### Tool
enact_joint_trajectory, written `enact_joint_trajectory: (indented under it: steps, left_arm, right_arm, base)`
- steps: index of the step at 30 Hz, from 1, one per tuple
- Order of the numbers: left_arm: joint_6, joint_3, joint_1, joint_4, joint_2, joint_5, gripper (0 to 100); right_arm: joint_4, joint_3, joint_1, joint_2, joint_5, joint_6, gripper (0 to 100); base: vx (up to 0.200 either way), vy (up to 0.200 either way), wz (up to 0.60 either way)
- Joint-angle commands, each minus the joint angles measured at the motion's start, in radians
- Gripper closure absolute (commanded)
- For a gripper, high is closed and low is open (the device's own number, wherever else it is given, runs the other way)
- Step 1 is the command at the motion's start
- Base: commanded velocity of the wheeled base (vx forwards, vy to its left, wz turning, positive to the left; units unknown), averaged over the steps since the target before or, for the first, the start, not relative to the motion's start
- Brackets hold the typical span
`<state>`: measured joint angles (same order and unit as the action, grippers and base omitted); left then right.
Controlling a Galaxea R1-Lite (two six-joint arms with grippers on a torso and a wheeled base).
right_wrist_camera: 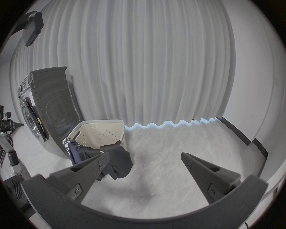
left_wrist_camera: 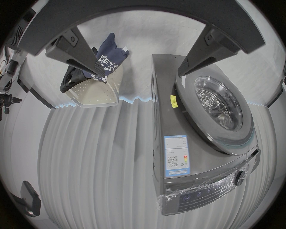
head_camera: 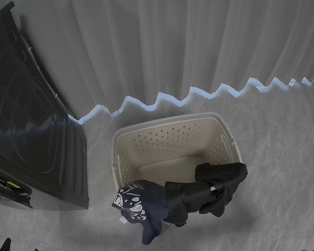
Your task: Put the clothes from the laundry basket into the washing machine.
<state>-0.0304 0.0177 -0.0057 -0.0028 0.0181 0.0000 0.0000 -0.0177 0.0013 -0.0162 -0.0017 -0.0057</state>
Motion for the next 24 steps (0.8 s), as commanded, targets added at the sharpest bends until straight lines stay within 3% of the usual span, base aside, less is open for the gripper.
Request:
enact_joint_trajectory:
  steps: [1, 4, 10, 24]
  left_arm:
    - [0.0, -0.018, 0.0, 0.0, -0.015, 0.0, 0]
    - [0.0, -0.018, 0.0, 0.0, -0.015, 0.0, 0]
    - [0.0, -0.018, 0.0, 0.0, -0.015, 0.0, 0]
    - [0.0, -0.018, 0.0, 0.0, -0.015, 0.0, 0]
  right_arm:
    - [0.0, 0.016, 0.0, 0.016, 0.0, 0.0, 0]
    - [0.0, 0.016, 0.0, 0.016, 0.0, -0.002, 0]
    - [0.0, 0.016, 0.0, 0.016, 0.0, -0.002, 0]
    - [0.0, 0.016, -0.001, 0.016, 0.0, 0.0, 0]
  base:
    - [0.0, 0.2, 0.0]
    - [0.0, 0.2, 0.0]
    - [0.0, 0.0, 0.0]
    - [-0.186, 0.0, 0.0]
